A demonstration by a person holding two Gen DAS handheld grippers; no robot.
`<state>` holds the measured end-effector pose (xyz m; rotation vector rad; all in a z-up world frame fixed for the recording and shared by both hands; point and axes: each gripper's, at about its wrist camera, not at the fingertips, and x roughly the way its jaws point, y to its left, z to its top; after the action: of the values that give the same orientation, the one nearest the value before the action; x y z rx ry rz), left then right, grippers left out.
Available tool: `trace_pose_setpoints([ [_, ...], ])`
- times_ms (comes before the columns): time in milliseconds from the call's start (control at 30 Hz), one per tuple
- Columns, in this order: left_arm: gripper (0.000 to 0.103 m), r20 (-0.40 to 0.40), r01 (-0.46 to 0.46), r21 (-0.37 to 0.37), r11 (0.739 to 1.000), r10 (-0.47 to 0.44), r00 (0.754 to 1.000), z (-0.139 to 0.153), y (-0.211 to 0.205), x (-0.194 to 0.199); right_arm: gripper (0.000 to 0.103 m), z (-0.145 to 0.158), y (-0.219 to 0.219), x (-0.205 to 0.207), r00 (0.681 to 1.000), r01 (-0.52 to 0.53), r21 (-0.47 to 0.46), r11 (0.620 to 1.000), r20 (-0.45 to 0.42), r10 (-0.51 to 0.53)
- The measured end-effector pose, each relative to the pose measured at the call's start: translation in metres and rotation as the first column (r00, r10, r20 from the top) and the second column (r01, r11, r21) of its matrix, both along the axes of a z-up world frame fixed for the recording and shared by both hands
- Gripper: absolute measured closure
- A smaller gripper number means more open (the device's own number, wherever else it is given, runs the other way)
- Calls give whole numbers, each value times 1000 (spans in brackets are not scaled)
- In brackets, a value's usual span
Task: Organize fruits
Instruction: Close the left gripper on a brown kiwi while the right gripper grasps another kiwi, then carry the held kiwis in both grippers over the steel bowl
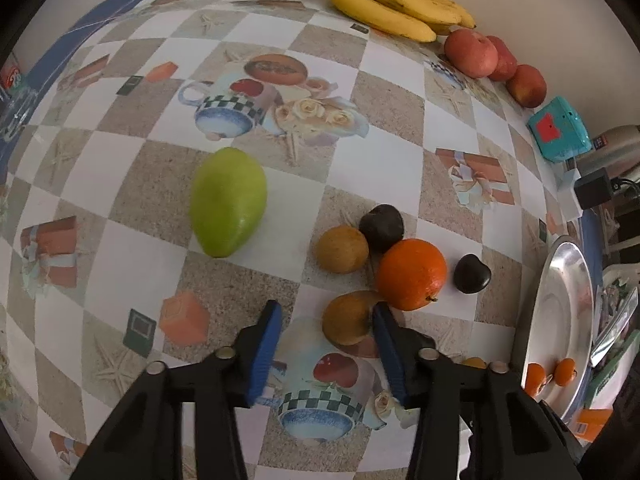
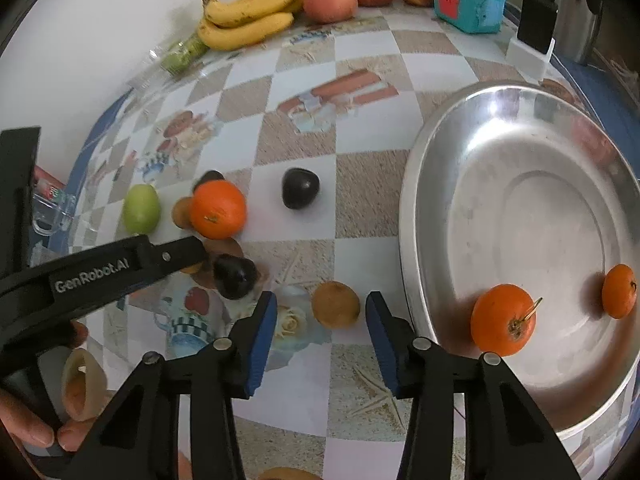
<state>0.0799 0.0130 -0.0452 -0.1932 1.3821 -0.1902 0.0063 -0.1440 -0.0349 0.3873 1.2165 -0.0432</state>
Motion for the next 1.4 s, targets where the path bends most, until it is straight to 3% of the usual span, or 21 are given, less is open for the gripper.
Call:
trace_pose_setpoints([
  [200, 75, -5, 6, -11, 1000, -6, 1000, -1, -1, -1, 72, -1, -4, 0, 1000, 16, -17, 1000, -3, -16],
  [300, 75, -7, 5, -19, 1000, -5, 1000, -1, -1, 1, 77, -2, -4, 0, 1000, 23, -16, 1000, -4, -23],
  [533, 75, 17, -12, -48, 999, 13, 1000, 10, 6, -2, 77, 0, -8, -4, 999, 35, 0, 999, -3, -35],
  [867, 75, 99, -31, -84, 996, 40, 994, 42, 17, -6, 77, 37, -14, -13, 991, 54, 49, 997, 123, -59],
  [1067, 76, 130, -21, -84, 996, 32, 991, 53, 12, -6, 77, 46, -16, -14, 986, 66, 44, 997, 150, -72],
  [1267, 76, 143, 20, -89, 996, -7, 990, 57, -1, -9, 77, 43, -44, -20, 977, 162, 37, 986, 136, -166],
  [1400, 76, 157, 74, -94, 993, -59, 986, 61, -20, -14, 77, 42, -68, -28, 962, 249, -25, 968, 121, -244],
])
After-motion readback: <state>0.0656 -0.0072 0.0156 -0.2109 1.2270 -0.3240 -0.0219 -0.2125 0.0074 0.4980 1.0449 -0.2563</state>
